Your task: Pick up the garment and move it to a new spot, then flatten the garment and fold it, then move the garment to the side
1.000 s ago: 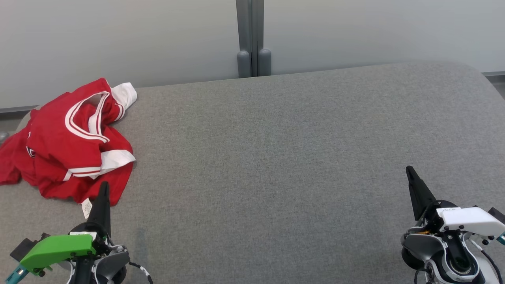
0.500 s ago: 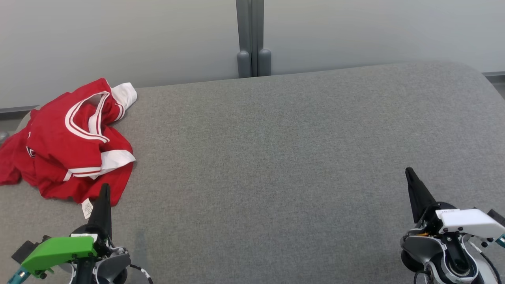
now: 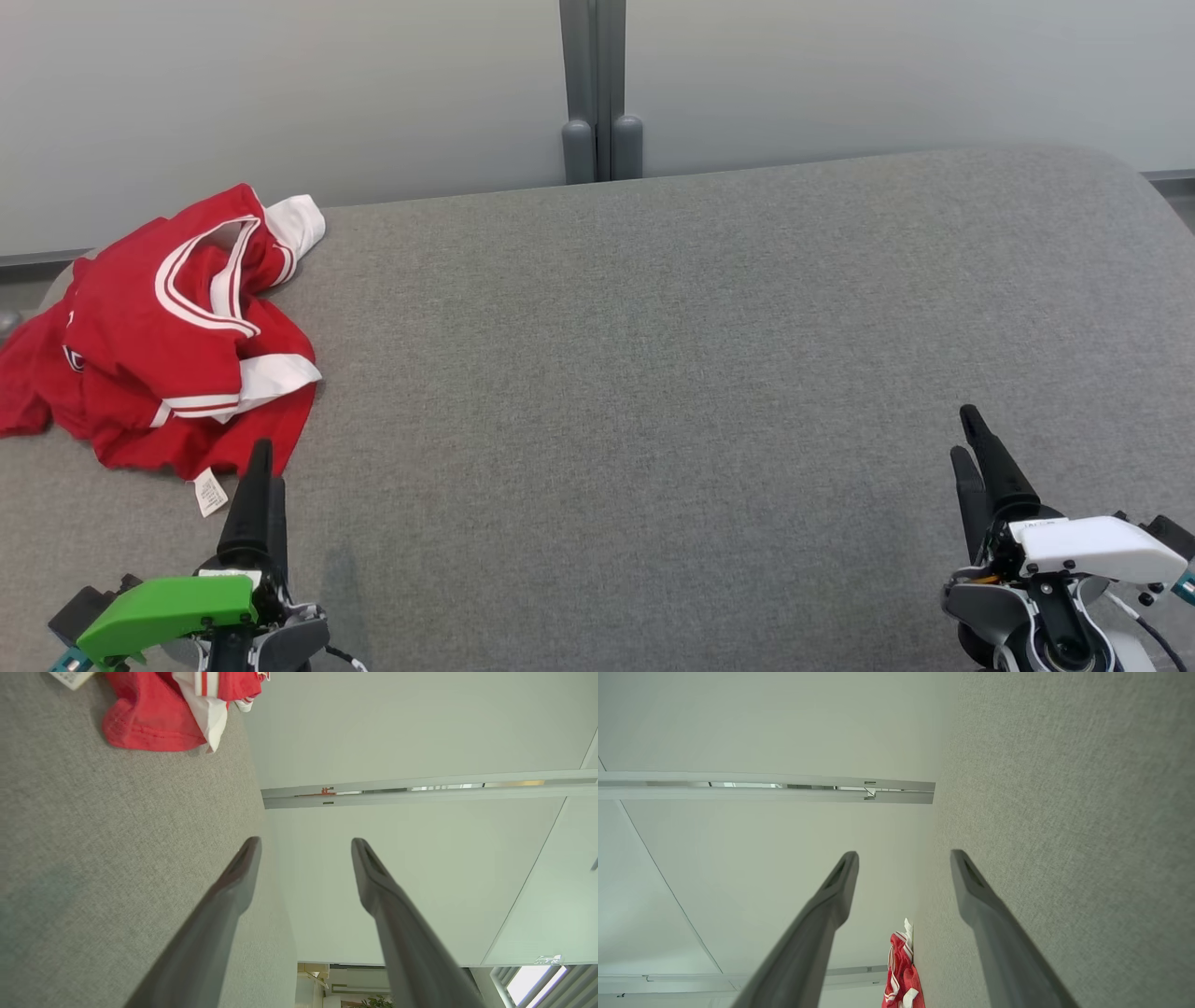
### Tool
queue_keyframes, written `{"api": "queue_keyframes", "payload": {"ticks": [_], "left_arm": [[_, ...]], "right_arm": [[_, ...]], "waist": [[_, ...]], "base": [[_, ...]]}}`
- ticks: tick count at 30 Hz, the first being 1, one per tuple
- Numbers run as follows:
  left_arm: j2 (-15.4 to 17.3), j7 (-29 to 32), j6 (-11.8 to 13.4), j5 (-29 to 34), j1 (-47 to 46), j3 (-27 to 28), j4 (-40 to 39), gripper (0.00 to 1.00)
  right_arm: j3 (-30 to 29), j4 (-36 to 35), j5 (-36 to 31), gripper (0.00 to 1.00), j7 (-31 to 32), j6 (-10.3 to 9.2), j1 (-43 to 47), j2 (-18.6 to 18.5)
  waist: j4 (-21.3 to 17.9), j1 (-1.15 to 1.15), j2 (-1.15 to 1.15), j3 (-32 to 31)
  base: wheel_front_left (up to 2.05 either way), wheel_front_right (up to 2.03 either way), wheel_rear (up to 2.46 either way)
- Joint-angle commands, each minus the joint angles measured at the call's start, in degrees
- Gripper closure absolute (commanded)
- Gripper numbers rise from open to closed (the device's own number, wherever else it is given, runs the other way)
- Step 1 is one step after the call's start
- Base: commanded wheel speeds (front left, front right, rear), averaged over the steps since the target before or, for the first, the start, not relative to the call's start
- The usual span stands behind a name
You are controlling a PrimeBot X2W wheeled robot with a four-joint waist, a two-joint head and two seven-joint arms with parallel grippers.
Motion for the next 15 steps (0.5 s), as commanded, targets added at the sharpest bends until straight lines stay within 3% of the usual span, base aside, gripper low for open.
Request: {"api": "queue_keyframes", "payload": {"ticks": [1, 15], "left_arm": [[0.4, -0.68, -0.09, 2.07, -0.39, -0.04, -1.01, 0.0], [0.88, -4.13, 0.94, 23.09, 0.54, -0.74, -2.2, 0.0]], "right_arm": [[0.19, -1.53, -2.61, 0.0, -0.71, 0.01, -0.43, -0.29], [1.42, -6.5, -26.99, 0.0, -4.14, 0.02, 0.18, -0.38]], "waist": [[0.02, 0.0, 0.0, 0.01], [0.24, 0.0, 0.0, 0.13]], "base": [[0.0, 0.0, 0.0], [0.0, 0.0, 0.0]]}}
